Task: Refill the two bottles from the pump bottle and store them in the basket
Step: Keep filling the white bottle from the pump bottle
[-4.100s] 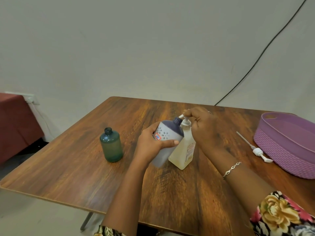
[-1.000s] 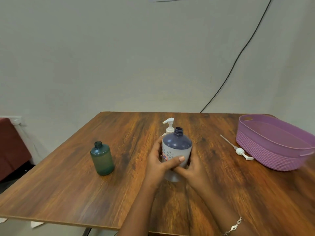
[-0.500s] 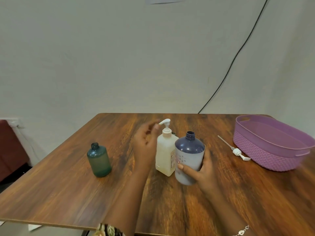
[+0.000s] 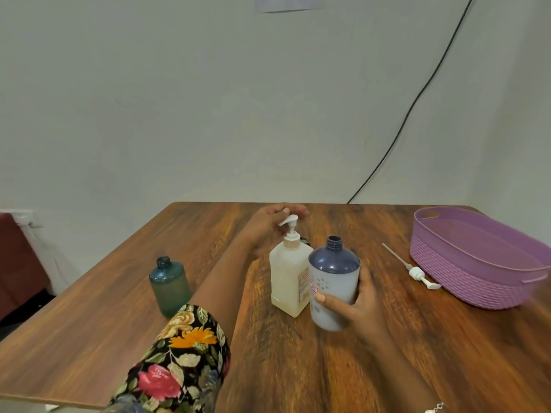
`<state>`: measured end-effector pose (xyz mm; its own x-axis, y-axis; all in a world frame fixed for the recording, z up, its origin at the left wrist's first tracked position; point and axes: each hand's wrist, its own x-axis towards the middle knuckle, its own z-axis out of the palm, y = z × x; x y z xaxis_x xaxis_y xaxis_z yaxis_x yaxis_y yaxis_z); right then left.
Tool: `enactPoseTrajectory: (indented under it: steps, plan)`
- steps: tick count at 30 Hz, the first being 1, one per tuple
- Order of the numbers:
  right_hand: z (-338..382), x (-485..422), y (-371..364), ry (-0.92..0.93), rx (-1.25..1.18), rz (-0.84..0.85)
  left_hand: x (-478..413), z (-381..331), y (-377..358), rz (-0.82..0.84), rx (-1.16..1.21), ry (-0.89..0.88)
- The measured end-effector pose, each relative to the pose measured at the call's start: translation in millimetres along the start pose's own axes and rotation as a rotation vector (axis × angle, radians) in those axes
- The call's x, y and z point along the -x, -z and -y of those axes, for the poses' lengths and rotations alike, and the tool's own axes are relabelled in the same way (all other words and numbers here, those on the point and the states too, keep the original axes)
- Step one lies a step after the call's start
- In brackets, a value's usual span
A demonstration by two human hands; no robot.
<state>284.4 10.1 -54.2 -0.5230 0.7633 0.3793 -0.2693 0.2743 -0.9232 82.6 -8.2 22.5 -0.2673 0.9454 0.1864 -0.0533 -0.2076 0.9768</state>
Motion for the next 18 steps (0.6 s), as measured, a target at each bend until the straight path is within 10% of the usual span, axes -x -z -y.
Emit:
enactPoseTrajectory:
  steps: [18]
  plan:
    - [-9.1,-1.6,-1.6,-0.041,0.052,0.024,8.7,22.9,-5.0,-0.069,0.319,-0.048]
